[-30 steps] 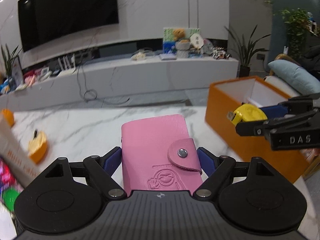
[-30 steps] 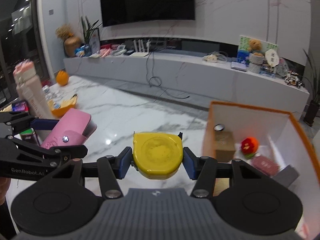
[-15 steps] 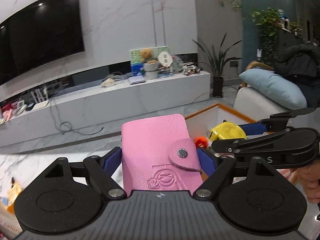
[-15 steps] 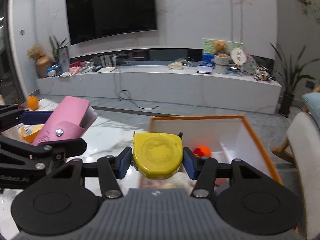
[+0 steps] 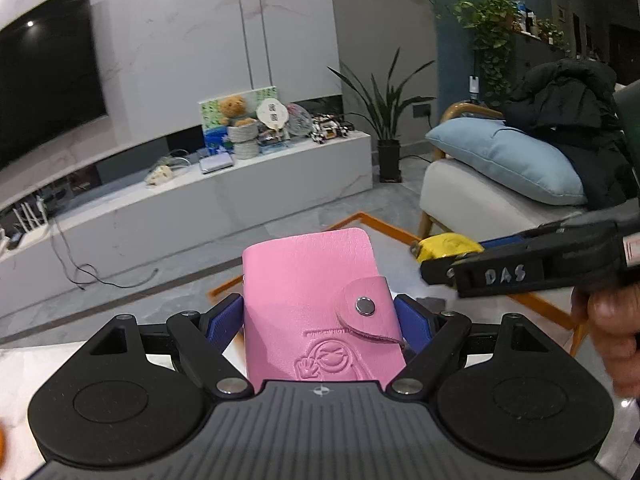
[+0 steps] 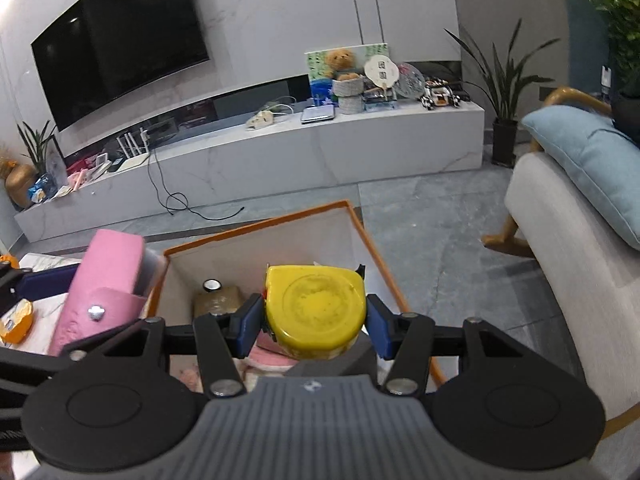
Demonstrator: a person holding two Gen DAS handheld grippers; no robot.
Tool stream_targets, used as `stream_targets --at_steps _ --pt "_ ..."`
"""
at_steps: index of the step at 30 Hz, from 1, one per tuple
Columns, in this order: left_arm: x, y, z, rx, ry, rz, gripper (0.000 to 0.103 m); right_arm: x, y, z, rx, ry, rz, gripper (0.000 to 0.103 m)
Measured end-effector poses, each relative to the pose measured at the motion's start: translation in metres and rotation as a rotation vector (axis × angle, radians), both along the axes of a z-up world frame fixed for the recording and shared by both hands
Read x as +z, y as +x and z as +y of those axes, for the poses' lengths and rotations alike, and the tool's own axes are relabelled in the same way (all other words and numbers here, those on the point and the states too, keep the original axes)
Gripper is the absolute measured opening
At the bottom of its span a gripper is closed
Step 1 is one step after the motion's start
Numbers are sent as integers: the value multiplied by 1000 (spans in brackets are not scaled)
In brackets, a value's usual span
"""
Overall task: Organize objects
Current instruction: 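Carry the wallet and tape measure over the orange box with both tools, then open both tools to drop the wallet and tape measure into the orange box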
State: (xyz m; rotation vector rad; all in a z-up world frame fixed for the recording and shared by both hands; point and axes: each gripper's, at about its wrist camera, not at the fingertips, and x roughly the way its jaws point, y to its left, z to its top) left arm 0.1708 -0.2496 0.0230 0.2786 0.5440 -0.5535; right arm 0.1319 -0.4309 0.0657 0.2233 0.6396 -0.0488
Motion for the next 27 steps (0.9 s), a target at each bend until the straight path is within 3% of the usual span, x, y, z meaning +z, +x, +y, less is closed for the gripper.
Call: stream_targets --at_steps 3,12,27 --pt "-6 13 -9 9 -5 38 95 -4 4 -5 -29 6 16 57" --pt "-35 47 -21 59 99 111 95 -24 28 -14 -35 55 73 57" --pt "-58 54 -26 77 152 157 95 -38 47 2 -7 32 111 57"
